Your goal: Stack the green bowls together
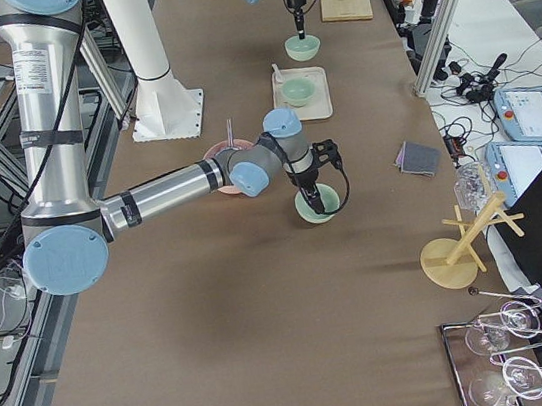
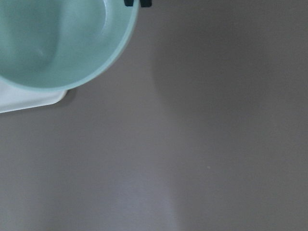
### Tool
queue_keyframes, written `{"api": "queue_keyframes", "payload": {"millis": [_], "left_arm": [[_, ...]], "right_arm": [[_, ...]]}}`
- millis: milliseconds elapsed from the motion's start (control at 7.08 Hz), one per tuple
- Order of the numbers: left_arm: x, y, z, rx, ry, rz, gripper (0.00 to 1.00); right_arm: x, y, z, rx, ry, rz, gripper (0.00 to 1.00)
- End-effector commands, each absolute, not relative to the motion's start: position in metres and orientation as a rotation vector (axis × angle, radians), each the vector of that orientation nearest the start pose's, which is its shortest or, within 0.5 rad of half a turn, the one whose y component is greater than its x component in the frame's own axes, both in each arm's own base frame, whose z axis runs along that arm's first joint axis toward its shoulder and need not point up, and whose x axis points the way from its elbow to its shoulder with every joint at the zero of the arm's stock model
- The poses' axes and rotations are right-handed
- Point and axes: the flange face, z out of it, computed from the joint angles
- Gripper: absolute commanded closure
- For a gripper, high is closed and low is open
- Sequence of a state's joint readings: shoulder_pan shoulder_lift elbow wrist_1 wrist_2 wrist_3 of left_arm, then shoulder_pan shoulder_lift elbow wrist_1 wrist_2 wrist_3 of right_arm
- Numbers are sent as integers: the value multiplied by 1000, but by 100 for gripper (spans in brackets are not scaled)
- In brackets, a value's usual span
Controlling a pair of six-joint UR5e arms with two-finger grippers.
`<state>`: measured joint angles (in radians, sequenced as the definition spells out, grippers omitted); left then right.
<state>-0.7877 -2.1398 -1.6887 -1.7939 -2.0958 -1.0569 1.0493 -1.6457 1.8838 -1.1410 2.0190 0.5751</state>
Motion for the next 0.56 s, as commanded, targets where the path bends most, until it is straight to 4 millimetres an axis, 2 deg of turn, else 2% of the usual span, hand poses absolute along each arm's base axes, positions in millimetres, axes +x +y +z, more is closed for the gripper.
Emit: {"api": "queue_keyframes", "payload": {"millis": [0, 282, 424], "left_arm": [[462, -516, 193, 82, 949, -53, 100], [512, -505, 183, 76, 910, -91, 100], [521, -507, 180, 66, 903, -104, 100]], "right_arm": [[-163, -464, 502, 339, -708, -98, 0], [-163, -464, 502, 338, -708, -98, 0], [-163, -464, 502, 338, -708, -98, 0]]}}
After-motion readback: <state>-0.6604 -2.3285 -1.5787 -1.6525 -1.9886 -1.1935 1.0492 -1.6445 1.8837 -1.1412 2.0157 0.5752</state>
